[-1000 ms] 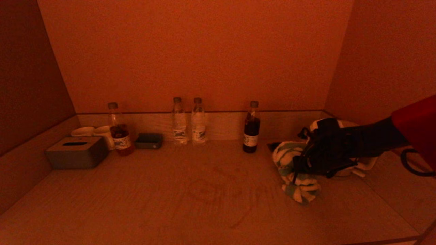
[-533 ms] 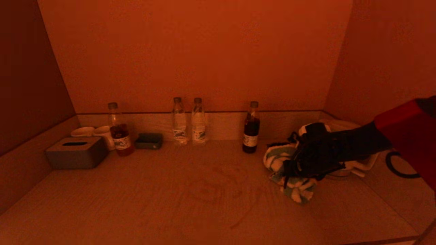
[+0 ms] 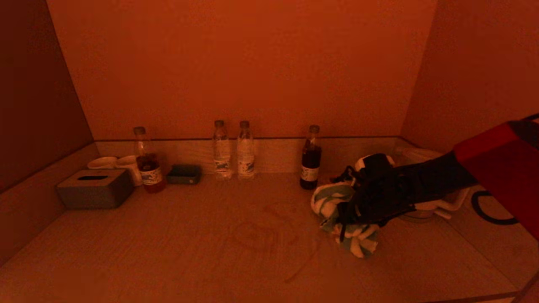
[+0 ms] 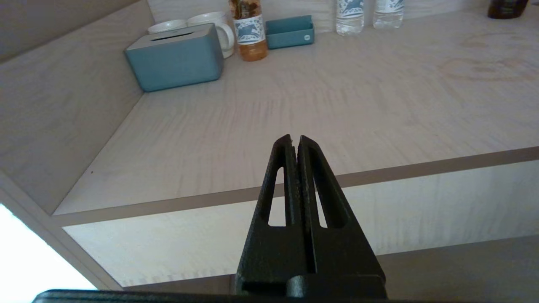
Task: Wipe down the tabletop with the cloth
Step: Sweep the stains on the table
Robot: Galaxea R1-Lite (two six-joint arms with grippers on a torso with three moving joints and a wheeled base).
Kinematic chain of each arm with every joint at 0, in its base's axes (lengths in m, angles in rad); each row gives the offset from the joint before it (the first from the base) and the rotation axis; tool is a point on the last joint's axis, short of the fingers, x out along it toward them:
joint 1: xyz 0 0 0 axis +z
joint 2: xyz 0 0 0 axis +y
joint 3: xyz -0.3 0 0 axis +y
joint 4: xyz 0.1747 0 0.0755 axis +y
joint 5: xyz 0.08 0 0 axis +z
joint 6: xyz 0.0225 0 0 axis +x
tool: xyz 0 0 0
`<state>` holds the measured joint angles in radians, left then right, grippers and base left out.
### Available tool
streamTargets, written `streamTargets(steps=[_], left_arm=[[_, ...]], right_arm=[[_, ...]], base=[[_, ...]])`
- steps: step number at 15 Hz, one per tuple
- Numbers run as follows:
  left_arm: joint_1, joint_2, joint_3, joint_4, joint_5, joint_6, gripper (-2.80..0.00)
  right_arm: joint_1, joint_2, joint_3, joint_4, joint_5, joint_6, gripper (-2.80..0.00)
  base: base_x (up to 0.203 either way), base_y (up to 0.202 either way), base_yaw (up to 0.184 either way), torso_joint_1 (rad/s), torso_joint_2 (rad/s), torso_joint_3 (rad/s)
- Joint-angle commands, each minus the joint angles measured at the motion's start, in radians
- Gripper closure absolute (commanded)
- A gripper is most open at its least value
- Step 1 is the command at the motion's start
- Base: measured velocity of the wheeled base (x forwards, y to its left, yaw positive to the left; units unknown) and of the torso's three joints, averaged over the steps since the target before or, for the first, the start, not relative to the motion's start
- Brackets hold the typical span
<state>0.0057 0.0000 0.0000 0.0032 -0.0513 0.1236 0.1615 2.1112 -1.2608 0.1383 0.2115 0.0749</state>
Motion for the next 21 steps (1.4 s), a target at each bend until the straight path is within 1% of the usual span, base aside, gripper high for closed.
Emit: streamTargets(steps=[1, 5, 8, 10, 11, 12, 14, 18, 21], left_arm=[[0.000, 0.000, 0.000, 0.000, 0.001, 0.001, 0.00], [0.000, 0.000, 0.000, 0.000, -0.001, 0.001, 0.00], [0.000, 0.000, 0.000, 0.000, -0.001, 0.001, 0.00], [0.000, 0.000, 0.000, 0.000, -0.001, 0.001, 0.00], [0.000, 0.000, 0.000, 0.000, -0.001, 0.001, 0.00], [-0.001, 0.000, 0.000, 0.000, 0.001, 0.001, 0.00], [0.000, 0.000, 0.000, 0.000, 0.001, 0.001, 0.00], [0.000, 0.000, 0.000, 0.000, -0.001, 0.001, 0.00], [0.000, 0.000, 0.000, 0.000, -0.001, 0.001, 0.00]], right_arm=[[0.016, -0.023, 0.011, 0.000, 0.000, 0.000, 0.00], [0.042, -0.044, 0.020, 0.001, 0.044, 0.000, 0.00], [0.071, -0.061, 0.034, 0.000, 0.046, 0.000, 0.00], [0.072, -0.062, 0.035, 0.000, 0.046, 0.000, 0.00], [0.085, -0.072, 0.041, 0.000, 0.046, 0.000, 0.00], [0.118, -0.090, 0.047, 0.000, 0.046, -0.001, 0.00], [0.130, -0.097, 0.051, 0.000, 0.046, -0.001, 0.00], [0.182, -0.127, 0.072, -0.001, 0.047, -0.001, 0.00], [0.195, -0.144, 0.093, -0.002, 0.049, -0.001, 0.00]], base=[[0.000, 0.000, 0.000, 0.000, 0.00, 0.000], [0.000, 0.000, 0.000, 0.000, 0.00, 0.000], [0.000, 0.000, 0.000, 0.000, 0.00, 0.000], [0.000, 0.000, 0.000, 0.000, 0.00, 0.000], [0.000, 0.000, 0.000, 0.000, 0.00, 0.000], [0.000, 0.000, 0.000, 0.000, 0.00, 0.000], [0.000, 0.000, 0.000, 0.000, 0.00, 0.000], [0.000, 0.000, 0.000, 0.000, 0.00, 0.000], [0.000, 0.000, 0.000, 0.000, 0.00, 0.000]])
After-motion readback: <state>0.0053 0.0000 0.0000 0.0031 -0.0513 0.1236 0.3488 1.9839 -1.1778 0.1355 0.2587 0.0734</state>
